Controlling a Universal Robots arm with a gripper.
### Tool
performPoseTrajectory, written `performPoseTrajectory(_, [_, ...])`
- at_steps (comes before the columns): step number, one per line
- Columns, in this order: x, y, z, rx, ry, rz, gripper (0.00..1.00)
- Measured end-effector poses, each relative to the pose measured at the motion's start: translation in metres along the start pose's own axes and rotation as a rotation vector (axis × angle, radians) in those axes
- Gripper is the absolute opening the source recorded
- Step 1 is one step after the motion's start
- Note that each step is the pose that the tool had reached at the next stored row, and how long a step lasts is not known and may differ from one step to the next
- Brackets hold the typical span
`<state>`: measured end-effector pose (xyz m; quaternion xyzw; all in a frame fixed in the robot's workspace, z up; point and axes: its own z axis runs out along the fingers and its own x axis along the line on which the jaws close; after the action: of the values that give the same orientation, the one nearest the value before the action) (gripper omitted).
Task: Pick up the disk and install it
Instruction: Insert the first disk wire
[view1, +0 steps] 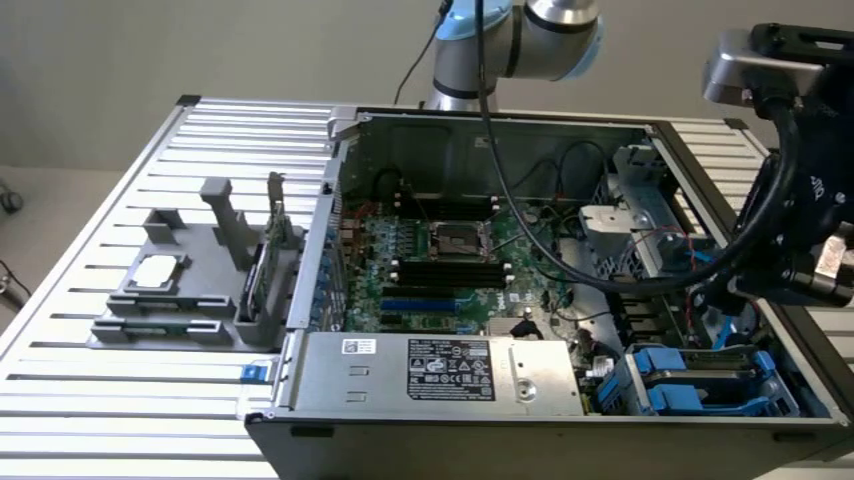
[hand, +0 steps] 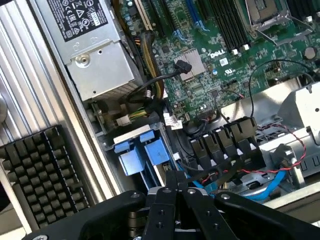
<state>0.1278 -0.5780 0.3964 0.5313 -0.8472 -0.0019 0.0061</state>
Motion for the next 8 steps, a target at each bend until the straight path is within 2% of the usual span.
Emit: performPoseTrajectory(8, [0.0, 0.0, 0.0014, -0.0012, -0.0014, 0.146, 0.11])
